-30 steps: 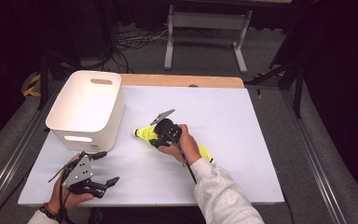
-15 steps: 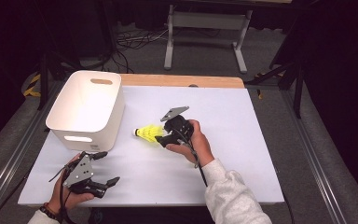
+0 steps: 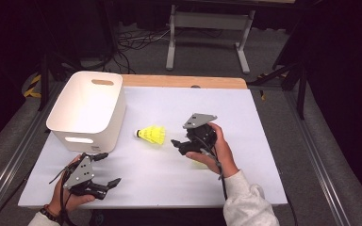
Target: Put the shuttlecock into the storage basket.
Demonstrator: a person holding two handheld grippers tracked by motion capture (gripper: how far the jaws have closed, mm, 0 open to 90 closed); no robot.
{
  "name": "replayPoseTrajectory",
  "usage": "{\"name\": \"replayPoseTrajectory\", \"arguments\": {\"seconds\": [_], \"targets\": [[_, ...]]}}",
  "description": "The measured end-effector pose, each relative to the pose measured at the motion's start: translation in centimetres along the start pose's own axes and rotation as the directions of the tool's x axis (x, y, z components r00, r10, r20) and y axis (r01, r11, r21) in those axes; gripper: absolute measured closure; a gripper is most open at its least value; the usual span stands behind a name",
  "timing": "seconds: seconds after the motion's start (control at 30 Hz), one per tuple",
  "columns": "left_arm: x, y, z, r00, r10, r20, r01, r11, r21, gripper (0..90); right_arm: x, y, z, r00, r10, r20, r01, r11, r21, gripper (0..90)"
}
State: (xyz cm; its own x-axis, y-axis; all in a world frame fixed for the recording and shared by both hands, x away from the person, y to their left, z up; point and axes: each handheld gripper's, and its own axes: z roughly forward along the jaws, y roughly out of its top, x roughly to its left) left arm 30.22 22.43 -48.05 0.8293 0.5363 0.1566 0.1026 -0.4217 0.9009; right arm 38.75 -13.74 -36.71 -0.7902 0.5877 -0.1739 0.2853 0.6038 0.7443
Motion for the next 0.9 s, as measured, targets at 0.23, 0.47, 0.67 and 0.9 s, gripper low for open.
{"name": "replayPoseTrajectory", "arguments": {"seconds": [0.23, 0.47, 0.67, 0.9], "targets": [[-0.1, 0.1, 0.0, 1.0000, 0.008, -0.001, -0.008, 1.0000, -0.004, 8.1, -0.2, -2.1, -2.2, 0.9980, -0.031, 0.055, 0.032, 0.999, -0.027, 23.1], [0.0, 0.1, -0.4, 0.9999, 0.006, -0.015, -0.006, 0.9997, -0.022, 8.1, -0.7, -4.7, -3.2, 0.9974, -0.041, 0.060, 0.043, 0.999, -0.026, 20.5], [0.0, 0.1, -0.5, 0.9999, 0.008, -0.015, -0.008, 0.9998, -0.020, 7.8, -0.5, -6.4, -4.1, 0.9977, -0.046, 0.049, 0.048, 0.998, -0.040, 20.1], [-0.1, 0.2, -0.5, 0.9997, 0.017, -0.019, -0.017, 0.9997, -0.019, 7.8, -0.3, -8.3, -4.1, 0.9990, -0.043, 0.016, 0.043, 0.999, -0.024, 19.0]]}}
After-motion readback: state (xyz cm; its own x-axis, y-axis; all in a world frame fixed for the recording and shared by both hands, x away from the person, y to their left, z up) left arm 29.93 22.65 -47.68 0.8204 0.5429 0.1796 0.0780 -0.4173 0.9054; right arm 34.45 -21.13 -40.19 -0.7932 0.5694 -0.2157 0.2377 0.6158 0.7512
